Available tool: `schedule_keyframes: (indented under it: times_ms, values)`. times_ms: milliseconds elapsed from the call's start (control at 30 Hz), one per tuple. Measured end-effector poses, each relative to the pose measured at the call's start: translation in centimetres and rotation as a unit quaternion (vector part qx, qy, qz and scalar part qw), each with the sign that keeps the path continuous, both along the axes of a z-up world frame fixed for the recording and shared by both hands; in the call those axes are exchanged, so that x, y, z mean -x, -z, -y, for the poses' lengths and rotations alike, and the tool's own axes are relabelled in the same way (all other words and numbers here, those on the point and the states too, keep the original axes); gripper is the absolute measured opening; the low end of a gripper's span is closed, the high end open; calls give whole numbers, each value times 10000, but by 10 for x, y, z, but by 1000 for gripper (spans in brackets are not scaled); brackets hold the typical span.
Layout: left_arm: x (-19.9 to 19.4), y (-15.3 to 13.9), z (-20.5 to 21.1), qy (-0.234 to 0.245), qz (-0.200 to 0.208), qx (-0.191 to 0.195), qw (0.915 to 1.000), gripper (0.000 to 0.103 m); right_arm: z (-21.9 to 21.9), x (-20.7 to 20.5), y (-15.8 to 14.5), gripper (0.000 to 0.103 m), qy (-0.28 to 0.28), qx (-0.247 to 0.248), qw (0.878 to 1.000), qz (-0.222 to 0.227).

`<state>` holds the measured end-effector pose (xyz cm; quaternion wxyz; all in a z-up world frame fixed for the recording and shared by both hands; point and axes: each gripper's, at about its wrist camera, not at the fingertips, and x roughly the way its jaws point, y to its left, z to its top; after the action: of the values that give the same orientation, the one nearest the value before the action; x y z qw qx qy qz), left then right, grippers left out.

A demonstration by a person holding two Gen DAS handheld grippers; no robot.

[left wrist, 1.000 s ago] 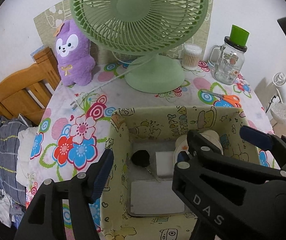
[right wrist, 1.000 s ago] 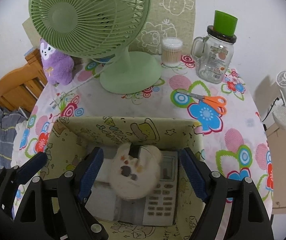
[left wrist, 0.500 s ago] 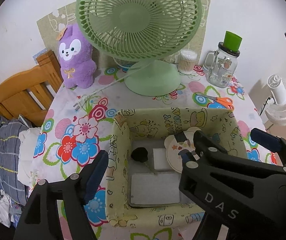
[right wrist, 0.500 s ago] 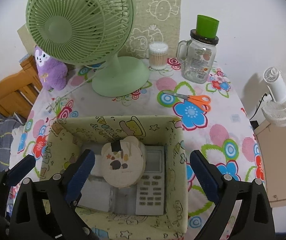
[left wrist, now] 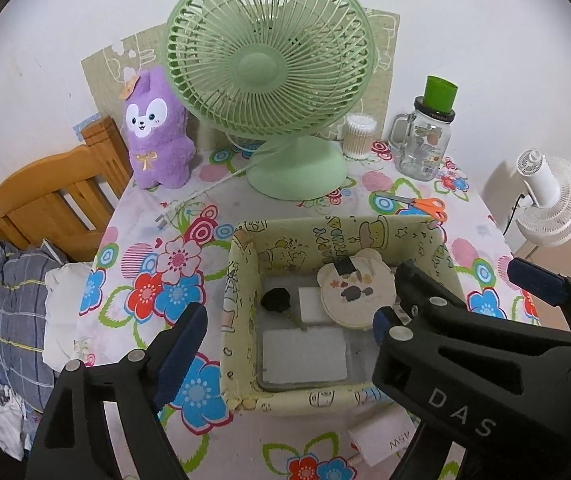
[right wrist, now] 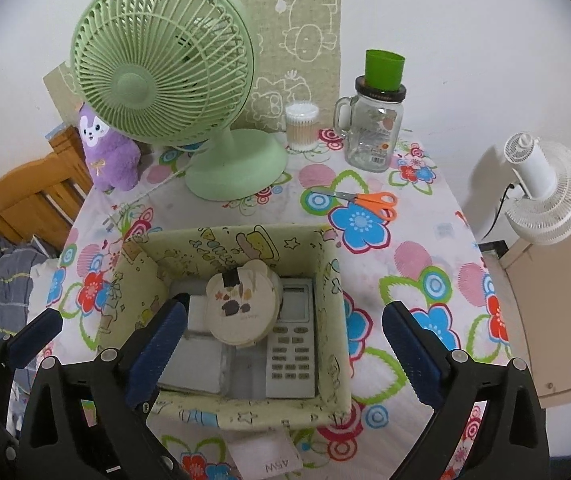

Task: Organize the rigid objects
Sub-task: 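Withdraw both tools from the box back toward the remaining items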

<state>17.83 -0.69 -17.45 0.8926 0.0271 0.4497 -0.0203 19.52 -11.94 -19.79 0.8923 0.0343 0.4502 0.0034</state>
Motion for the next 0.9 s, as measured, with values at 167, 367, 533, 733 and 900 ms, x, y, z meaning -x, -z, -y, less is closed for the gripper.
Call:
schedule_keyframes:
  times_ms: [167, 367, 533, 733, 900]
  values:
    - [11, -7, 0, 29, 78, -1, 10000, 88, 0, 13, -9, 101, 29, 12, 10000, 85]
    - [23, -17, -2, 49, 139, 39, 9999, 90, -2, 28, -20, 101, 27, 91, 9997, 226]
    - [34, -23, -4, 79, 186, 73, 9998, 92, -3, 40, -26, 101, 66, 64, 9995, 290]
    - [47, -28, -7, 145, 261, 104, 9995, 94, -3, 57, -33, 101, 96, 75, 9992, 376]
    - [60, -32, -9, 197, 315, 141, 9992, 97, -5, 71, -38, 101, 148, 97, 9989, 440]
